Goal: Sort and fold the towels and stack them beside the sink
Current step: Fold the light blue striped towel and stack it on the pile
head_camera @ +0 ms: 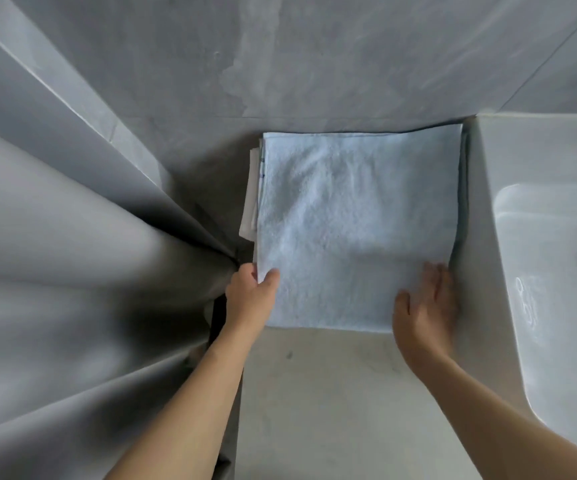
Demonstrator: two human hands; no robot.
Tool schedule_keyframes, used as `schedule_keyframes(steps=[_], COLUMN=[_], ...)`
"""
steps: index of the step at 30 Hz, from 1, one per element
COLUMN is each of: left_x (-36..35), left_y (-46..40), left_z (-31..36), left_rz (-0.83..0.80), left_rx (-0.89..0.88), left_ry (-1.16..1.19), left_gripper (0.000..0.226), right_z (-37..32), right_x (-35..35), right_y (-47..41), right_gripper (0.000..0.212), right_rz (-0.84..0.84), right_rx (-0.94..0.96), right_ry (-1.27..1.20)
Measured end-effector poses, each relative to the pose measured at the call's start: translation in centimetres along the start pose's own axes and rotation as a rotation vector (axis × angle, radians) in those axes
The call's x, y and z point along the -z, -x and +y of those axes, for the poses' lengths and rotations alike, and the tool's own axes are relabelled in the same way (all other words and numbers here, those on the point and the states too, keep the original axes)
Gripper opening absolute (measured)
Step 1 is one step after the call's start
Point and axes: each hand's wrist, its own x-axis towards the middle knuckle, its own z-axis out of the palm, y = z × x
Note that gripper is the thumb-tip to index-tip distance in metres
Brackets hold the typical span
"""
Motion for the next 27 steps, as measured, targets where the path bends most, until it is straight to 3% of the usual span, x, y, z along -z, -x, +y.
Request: schedule_keyframes(steps=[2,5,11,13,17,19,22,24,27], left_x=[-0.7,-1.2,-1.8,-1.6,-1.0,-0.6,0.1,0.8,1.6], left_y=[0.0,0.2,0.9,1.2,2.4,2.8,3.2,3.5,3.6], left_z=[-0.6,-0.6,-1.0,-1.1,-0.9,-0.6,0.1,0.5,0.6], left_rz=[0.062,0.085,0.15,0.1,0.021,0.02,-0.084,-0.158,-0.171], left_rx=[0.015,0.042,0.056,0.074,0.045,0.065,0.271,0.371,0.369], left_ry=[-0.113,-0.135,-0.389,-0.428,-0.007,0.22,0.534,0.644,0.712], left_gripper=[0.036,0.051,0.039,0.038,0.014,0.013,0.009,0.015,0.015], right_z=[1.3,1.5,0.4,0.6,0.6,0.4,-0.2,-0.6,-1.2], right_x=[-0.1,0.4,2.8,2.9,3.3,4.0,5.0,5.5,6.5], right_y=[1.1,1.0,-0.2,0.1,1.1,1.6,2.1,2.0,1.9], right_gripper=[0.066,0.068,0.047,0.035,0.009,0.015,0.004,0.011,0.013], right_rz=[-0.069,-0.131,-0.132,-0.149,-0.223,-0.311,-0.387,-0.354,-0.239], right_rx=[-0.163,-0.187,-0.272,-0.307,-0.557,-0.625,-0.667,-0.663,-0.667], right_ry=[-0.008,0.029,-0.051,-0.111,-0.557,-0.781,-1.246,-1.473,-1.673])
